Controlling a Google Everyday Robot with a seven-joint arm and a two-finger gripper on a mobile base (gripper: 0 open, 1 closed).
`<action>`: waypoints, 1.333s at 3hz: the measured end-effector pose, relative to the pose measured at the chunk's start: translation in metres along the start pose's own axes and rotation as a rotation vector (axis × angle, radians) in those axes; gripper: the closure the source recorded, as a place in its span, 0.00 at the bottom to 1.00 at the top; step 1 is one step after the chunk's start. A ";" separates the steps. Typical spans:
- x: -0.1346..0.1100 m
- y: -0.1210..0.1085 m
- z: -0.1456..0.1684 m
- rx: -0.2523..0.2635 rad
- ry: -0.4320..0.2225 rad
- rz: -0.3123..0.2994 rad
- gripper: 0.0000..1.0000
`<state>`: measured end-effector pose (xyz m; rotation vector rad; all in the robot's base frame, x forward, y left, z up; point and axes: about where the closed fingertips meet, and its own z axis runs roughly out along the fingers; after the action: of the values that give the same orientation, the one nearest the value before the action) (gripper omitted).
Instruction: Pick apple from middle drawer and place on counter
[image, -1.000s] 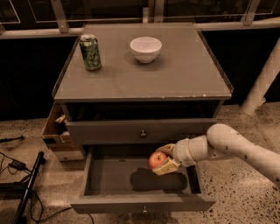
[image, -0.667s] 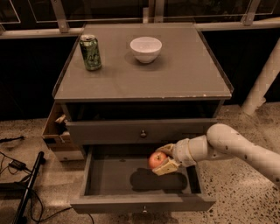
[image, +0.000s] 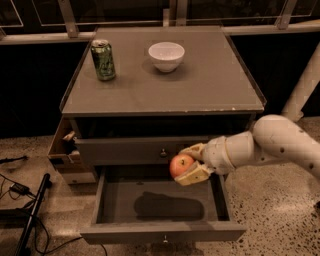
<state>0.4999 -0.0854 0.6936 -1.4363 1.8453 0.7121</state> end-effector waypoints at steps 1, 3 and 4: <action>-0.079 0.001 -0.067 0.074 -0.082 -0.059 1.00; -0.103 -0.006 -0.083 0.108 -0.124 -0.052 1.00; -0.125 -0.038 -0.091 0.142 -0.141 -0.047 1.00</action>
Offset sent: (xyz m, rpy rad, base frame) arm -0.0013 -0.0036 0.0972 0.0533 -0.1024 -0.0213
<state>0.5394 -0.0895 0.8472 -1.3006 1.7132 0.6300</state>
